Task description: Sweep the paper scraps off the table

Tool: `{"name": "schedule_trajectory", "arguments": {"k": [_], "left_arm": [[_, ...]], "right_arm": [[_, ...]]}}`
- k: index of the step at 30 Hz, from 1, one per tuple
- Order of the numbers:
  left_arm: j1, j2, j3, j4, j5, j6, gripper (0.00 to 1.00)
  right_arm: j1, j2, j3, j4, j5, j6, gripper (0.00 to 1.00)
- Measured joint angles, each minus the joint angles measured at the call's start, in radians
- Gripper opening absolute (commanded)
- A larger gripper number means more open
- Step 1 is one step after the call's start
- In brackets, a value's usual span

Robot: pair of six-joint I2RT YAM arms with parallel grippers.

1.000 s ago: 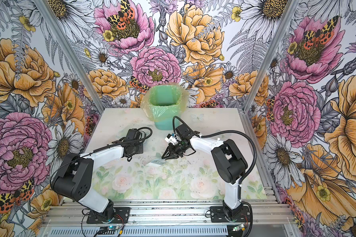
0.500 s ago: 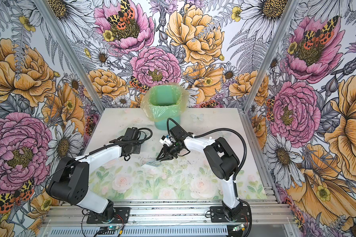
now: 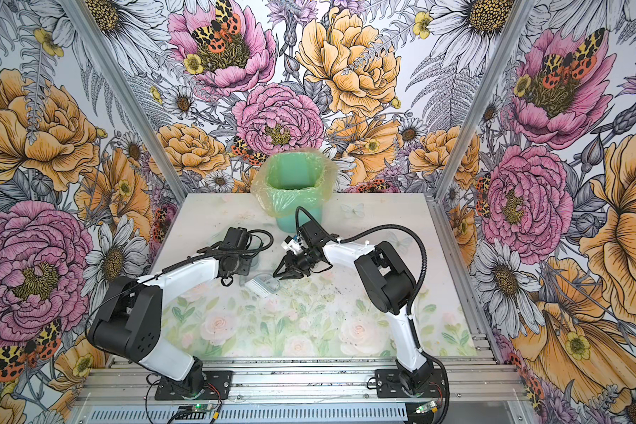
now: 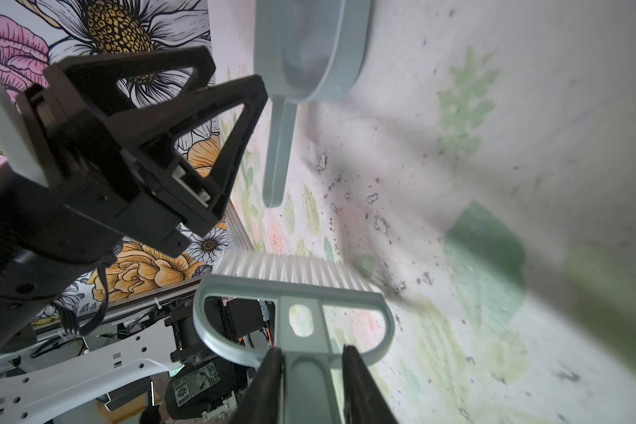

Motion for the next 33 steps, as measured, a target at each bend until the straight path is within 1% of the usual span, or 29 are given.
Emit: {"name": "schedule_trajectory", "arguments": {"k": [5, 8, 15, 20, 26, 33], "left_arm": [[0.000, 0.000, 0.000, 0.000, -0.011, -0.002, 0.81], [0.001, 0.000, 0.000, 0.001, -0.018, -0.007, 0.83], [0.001, -0.003, 0.000, 0.001, -0.022, -0.026, 0.91], [0.011, -0.017, 0.000, 0.003, -0.021, -0.036, 0.99], [0.031, -0.077, -0.018, 0.029, -0.005, -0.055, 0.99], [0.047, -0.196, -0.079, 0.099, 0.006, -0.090, 0.99]], "right_arm": [[-0.008, 0.002, 0.000, 0.010, 0.009, 0.011, 0.45], [-0.017, 0.002, 0.000, 0.018, 0.009, 0.016, 0.48], [-0.034, 0.002, -0.010, 0.035, 0.013, 0.016, 0.50], [-0.054, 0.000, -0.059, 0.040, 0.032, 0.012, 0.51], [-0.122, -0.055, -0.161, 0.019, 0.113, -0.014, 0.52], [-0.195, -0.210, -0.237, -0.057, 0.253, -0.104, 0.52]]}}
